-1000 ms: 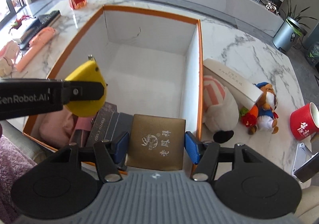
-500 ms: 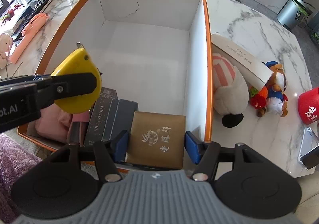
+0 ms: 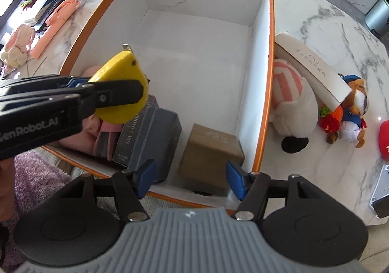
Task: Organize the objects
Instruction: 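Lower the brown box and open the right tool while the left tool holds the tape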
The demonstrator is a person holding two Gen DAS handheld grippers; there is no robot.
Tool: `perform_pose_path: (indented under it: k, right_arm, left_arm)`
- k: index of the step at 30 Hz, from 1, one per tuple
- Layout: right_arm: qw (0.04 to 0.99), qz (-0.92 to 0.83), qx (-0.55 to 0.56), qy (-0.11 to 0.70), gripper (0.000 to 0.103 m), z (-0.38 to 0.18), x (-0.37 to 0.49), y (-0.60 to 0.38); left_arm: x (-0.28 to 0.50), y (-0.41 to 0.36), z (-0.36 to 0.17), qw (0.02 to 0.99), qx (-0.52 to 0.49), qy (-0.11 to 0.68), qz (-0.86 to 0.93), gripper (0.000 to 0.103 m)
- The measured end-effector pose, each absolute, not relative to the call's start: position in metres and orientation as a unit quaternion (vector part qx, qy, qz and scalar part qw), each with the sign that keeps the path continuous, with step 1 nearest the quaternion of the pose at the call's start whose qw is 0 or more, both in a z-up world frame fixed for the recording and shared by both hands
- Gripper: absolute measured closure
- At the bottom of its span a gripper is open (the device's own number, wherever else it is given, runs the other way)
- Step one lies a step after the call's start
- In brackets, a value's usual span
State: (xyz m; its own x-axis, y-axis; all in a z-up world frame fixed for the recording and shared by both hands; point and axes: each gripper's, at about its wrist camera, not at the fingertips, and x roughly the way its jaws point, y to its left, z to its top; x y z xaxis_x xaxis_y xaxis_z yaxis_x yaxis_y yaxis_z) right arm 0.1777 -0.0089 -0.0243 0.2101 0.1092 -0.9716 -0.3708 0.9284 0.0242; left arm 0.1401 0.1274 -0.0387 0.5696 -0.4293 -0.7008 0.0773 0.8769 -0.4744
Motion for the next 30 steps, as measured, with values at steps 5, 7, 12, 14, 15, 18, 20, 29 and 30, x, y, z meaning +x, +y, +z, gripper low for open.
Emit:
perform_pose_path:
  k: [5,7,12,14,15,18,20,29,30]
  right_arm:
    - [0.776,0.170,-0.148,0.589,0.059,-0.013,0.188,-0.015]
    - [0.776,0.186,-0.158,0.582,0.065,-0.011,0.194,-0.017]
    - [0.774,0.218,-0.176,0.568,0.074,-0.014,0.215,-0.014]
    - [0.773,0.233,-0.185,0.561,0.080,-0.017,0.222,-0.011]
    - [0.770,0.243,-0.190,0.558,0.082,-0.018,0.226,-0.008]
    - [0.756,0.263,-0.214,0.560,0.087,-0.034,0.246,-0.005]
    - [0.748,0.270,-0.232,0.560,0.090,-0.042,0.253,0.000]
    - [0.706,0.315,-0.367,0.518,0.095,-0.062,0.255,0.023]
    - [0.695,0.328,-0.376,0.517,0.095,-0.064,0.251,0.025]
  left_arm:
    - [0.153,0.123,-0.039,0.863,-0.189,0.445,-0.145,0.080]
    - [0.160,0.121,-0.038,0.864,-0.185,0.446,-0.144,0.080]
    - [0.174,0.117,-0.041,0.863,-0.178,0.451,-0.145,0.080]
    - [0.178,0.115,-0.044,0.861,-0.177,0.453,-0.146,0.080]
    - [0.180,0.115,-0.046,0.861,-0.178,0.453,-0.145,0.080]
    - [0.183,0.116,-0.049,0.862,-0.178,0.452,-0.142,0.080]
    - [0.184,0.118,-0.050,0.863,-0.183,0.449,-0.141,0.080]
    - [0.187,0.133,-0.053,0.866,-0.201,0.442,-0.120,0.080]
    - [0.187,0.133,-0.052,0.866,-0.201,0.441,-0.121,0.080]
